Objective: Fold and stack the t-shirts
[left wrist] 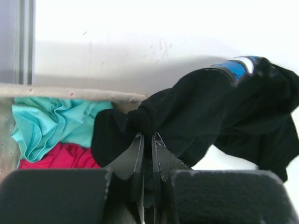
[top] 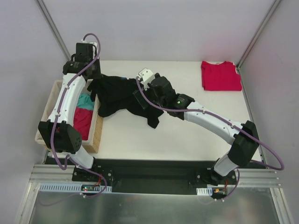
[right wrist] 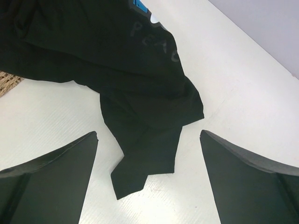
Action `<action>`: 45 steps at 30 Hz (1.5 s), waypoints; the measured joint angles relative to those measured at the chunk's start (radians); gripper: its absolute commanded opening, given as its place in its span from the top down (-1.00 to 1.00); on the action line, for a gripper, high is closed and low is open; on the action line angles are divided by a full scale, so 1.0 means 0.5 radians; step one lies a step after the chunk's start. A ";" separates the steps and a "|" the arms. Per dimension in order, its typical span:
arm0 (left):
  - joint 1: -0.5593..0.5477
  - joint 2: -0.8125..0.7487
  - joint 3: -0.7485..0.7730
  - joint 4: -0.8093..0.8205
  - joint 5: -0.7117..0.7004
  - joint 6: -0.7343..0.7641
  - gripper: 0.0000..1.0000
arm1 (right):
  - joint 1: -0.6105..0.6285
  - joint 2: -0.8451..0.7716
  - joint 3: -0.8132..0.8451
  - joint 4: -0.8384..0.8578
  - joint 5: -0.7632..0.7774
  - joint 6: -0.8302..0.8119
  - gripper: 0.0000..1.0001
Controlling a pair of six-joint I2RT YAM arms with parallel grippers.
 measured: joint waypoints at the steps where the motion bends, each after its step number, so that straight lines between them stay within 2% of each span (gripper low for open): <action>1: -0.024 0.031 0.053 -0.019 0.004 0.002 1.00 | 0.000 0.000 0.000 0.000 0.005 -0.002 -0.93; 6: -0.254 0.204 0.379 -0.044 0.070 0.032 1.00 | 0.000 0.000 -0.001 0.001 0.043 -0.009 -0.93; 11: -0.453 0.414 0.794 -0.057 0.301 0.095 1.00 | 0.001 -0.013 -0.047 0.023 0.116 -0.024 -0.93; 15: -0.568 0.523 0.960 -0.050 0.478 0.153 1.00 | 0.001 -0.053 -0.127 0.040 0.201 -0.029 -0.93; 20: -0.668 0.587 0.871 -0.021 0.565 0.167 1.00 | 0.000 -0.114 -0.148 0.040 0.327 -0.031 -0.93; 26: -0.755 0.575 0.238 0.120 0.428 0.113 1.00 | -0.008 -0.140 -0.145 -0.011 0.489 -0.020 -0.93; 27: -0.762 0.575 0.120 0.134 0.401 0.097 0.94 | -0.015 -0.140 -0.149 -0.024 0.507 -0.011 -0.93; 28: -0.769 0.578 0.017 0.145 0.367 0.083 0.68 | -0.024 -0.143 -0.159 -0.027 0.520 -0.001 -0.93; 29: -0.777 0.578 -0.066 0.148 0.343 0.068 -0.97 | -0.036 -0.146 -0.176 -0.030 0.529 0.014 -0.93; 38: -0.777 0.502 -0.181 0.317 0.195 -0.003 -0.98 | -0.159 -0.185 -0.352 -0.097 0.560 0.085 -0.93; 45: -0.779 0.050 -0.172 0.392 -0.193 -0.122 -0.98 | -0.246 -0.217 -0.296 -0.139 0.606 0.078 -0.93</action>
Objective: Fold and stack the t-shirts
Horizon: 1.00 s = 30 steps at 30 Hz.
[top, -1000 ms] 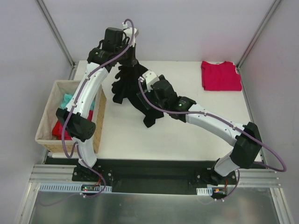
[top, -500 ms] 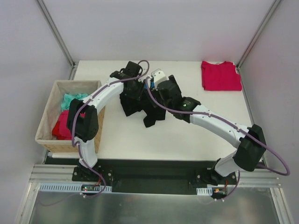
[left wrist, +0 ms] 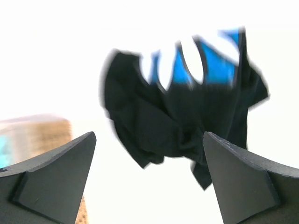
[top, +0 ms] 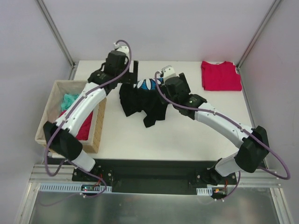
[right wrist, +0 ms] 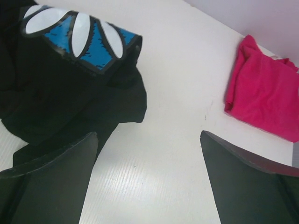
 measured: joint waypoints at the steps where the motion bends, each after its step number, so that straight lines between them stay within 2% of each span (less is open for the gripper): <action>1: 0.000 -0.090 -0.005 0.024 -0.089 -0.016 -0.98 | -0.009 -0.002 0.021 -0.006 0.022 0.001 -0.93; 5: 0.018 -0.512 -0.232 0.207 -0.322 -0.079 -0.98 | -0.034 -0.054 0.041 0.010 0.089 -0.031 -0.93; 9: 0.043 -0.710 -0.475 0.270 -0.538 -0.143 -0.98 | -0.082 -0.090 0.045 0.024 0.077 -0.046 -0.93; 14: 0.041 -0.520 -0.521 0.237 -0.687 -0.162 -0.98 | -0.127 -0.086 0.053 0.013 0.054 -0.031 -0.93; 17: 0.043 -0.282 -0.383 0.008 -0.732 -0.170 -0.98 | -0.127 -0.042 0.085 -0.013 0.050 -0.021 -0.93; 20: 0.076 -0.034 -0.189 -0.136 -0.694 -0.195 -0.98 | -0.140 0.079 0.153 -0.024 0.037 -0.007 -0.93; 25: 0.148 0.055 -0.112 -0.293 -0.488 -0.182 -0.97 | -0.246 0.359 0.304 -0.129 -0.063 0.063 -0.93; 28: 0.163 0.089 -0.053 -0.300 -0.407 -0.156 -0.60 | -0.303 0.443 0.310 -0.205 -0.111 0.114 -0.92; 29: 0.161 0.098 -0.042 -0.304 -0.373 -0.140 -0.29 | -0.325 0.455 0.310 -0.228 -0.122 0.129 -0.93; 30: 0.160 0.116 -0.029 -0.312 -0.333 -0.127 -0.18 | -0.333 0.459 0.310 -0.240 -0.133 0.140 -0.93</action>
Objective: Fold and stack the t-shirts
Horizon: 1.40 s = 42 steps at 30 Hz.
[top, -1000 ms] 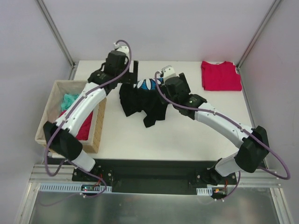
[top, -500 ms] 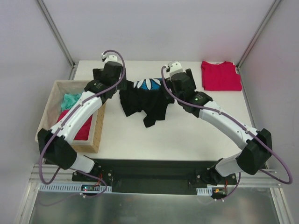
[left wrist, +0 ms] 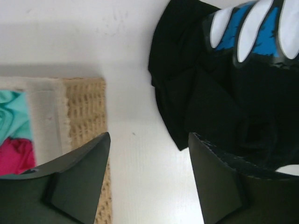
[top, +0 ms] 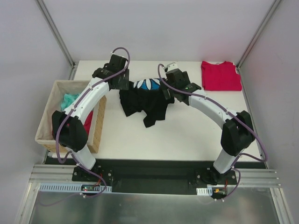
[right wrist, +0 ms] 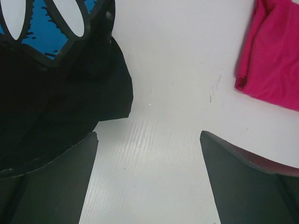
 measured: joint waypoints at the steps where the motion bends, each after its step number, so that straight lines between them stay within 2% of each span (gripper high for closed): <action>1: 0.000 0.022 0.017 -0.005 0.041 0.010 -0.05 | -0.004 0.002 0.000 -0.011 -0.011 0.011 -0.93; 2: -0.001 0.052 0.040 -0.014 0.089 0.030 0.03 | -0.004 0.003 0.001 -0.021 -0.020 0.023 -0.93; 5: -0.005 0.166 0.143 -0.028 0.237 0.081 0.03 | -0.001 0.004 0.004 -0.035 -0.038 0.050 -0.93; 10: -0.048 0.351 0.320 0.002 0.494 0.122 -0.20 | 0.001 0.005 0.011 -0.043 -0.054 0.070 -0.93; 15: -0.172 0.444 0.375 0.050 0.729 0.150 -0.30 | -0.002 0.005 0.011 -0.048 -0.054 0.070 -0.93; 19: -0.364 0.497 0.358 0.076 0.739 0.154 -0.58 | -0.028 0.010 0.021 -0.065 -0.079 0.084 -0.93; 20: -0.426 0.498 0.330 0.088 0.705 0.133 -0.85 | -0.045 0.021 0.040 -0.084 -0.097 0.095 -0.93; 21: -0.471 0.494 0.290 0.096 0.621 0.105 -0.96 | -0.072 0.031 0.062 -0.148 -0.101 0.101 -0.93; 22: -0.494 0.484 0.254 0.101 0.597 0.105 -0.96 | -0.105 0.043 0.076 -0.172 -0.147 0.119 -0.93; 27: -0.626 0.322 -0.046 0.086 0.217 0.031 -0.96 | -0.139 0.211 0.252 -0.193 -0.469 0.187 -0.93; 31: -0.578 0.117 -0.129 0.069 -0.070 0.031 -0.94 | -0.027 0.356 0.423 -0.218 -0.549 0.195 -0.93; 35: -0.507 -0.014 -0.130 0.081 -0.287 0.031 -0.86 | 0.040 0.376 0.439 -0.238 -0.581 0.199 -0.93; 38: -0.470 0.011 -0.130 0.095 -0.367 0.018 -0.83 | -0.024 0.375 0.426 -0.239 -0.601 0.219 -0.93; 42: -0.459 0.121 -0.129 0.095 -0.372 -0.017 -0.80 | -0.240 0.330 0.337 -0.227 -0.611 0.286 -0.92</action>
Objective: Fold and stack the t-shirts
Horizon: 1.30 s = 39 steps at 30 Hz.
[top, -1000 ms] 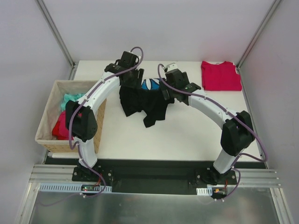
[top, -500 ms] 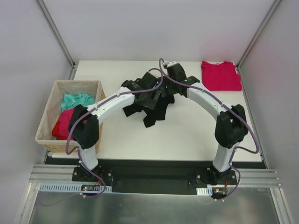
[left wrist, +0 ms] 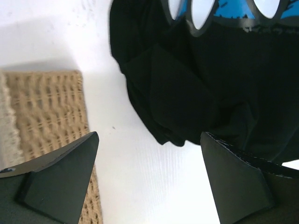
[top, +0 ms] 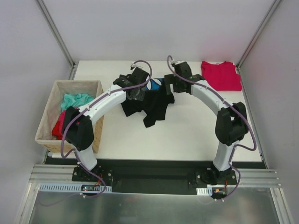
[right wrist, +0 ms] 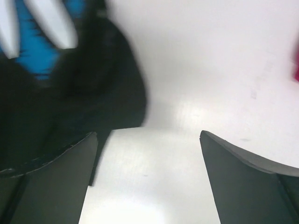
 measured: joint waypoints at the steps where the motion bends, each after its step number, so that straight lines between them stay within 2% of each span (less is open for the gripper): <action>1: 0.000 0.034 0.001 0.002 0.020 -0.006 -0.78 | -0.085 -0.033 -0.046 0.003 0.007 0.021 -0.93; 6: -0.003 0.195 0.027 0.018 0.178 -0.040 -0.75 | -0.360 -0.249 -0.188 0.005 0.097 0.072 -0.93; 11: -0.024 0.261 0.034 0.103 0.386 -0.043 -0.75 | -0.374 -0.405 -0.188 0.058 0.126 0.084 -0.93; 20: -0.070 0.252 -0.020 0.299 0.741 -0.046 -0.72 | -0.365 -0.417 -0.188 0.073 0.117 0.095 -0.93; 26: -0.070 0.244 -0.103 0.333 0.761 -0.055 -0.55 | -0.365 -0.417 -0.195 0.077 0.117 0.104 -0.93; 31: -0.069 0.245 -0.177 0.324 0.661 -0.069 -0.42 | -0.365 -0.417 -0.214 0.077 0.117 0.107 -0.93; 34: -0.068 0.246 -0.176 0.327 0.635 -0.086 -0.13 | -0.361 -0.417 -0.217 0.076 0.117 0.108 -0.93; 35: -0.068 0.246 -0.176 0.328 0.623 -0.092 0.24 | -0.361 -0.417 -0.217 0.076 0.118 0.108 -0.93; 37: -0.066 0.253 -0.175 0.328 0.615 -0.106 0.79 | -0.361 -0.417 -0.217 0.076 0.118 0.108 -0.93; 38: -0.066 0.257 -0.172 0.325 0.613 -0.110 1.00 | -0.361 -0.417 -0.217 0.076 0.118 0.108 -0.93; 39: -0.066 0.265 -0.165 0.324 0.613 -0.111 1.00 | -0.360 -0.417 -0.217 0.076 0.118 0.108 -0.93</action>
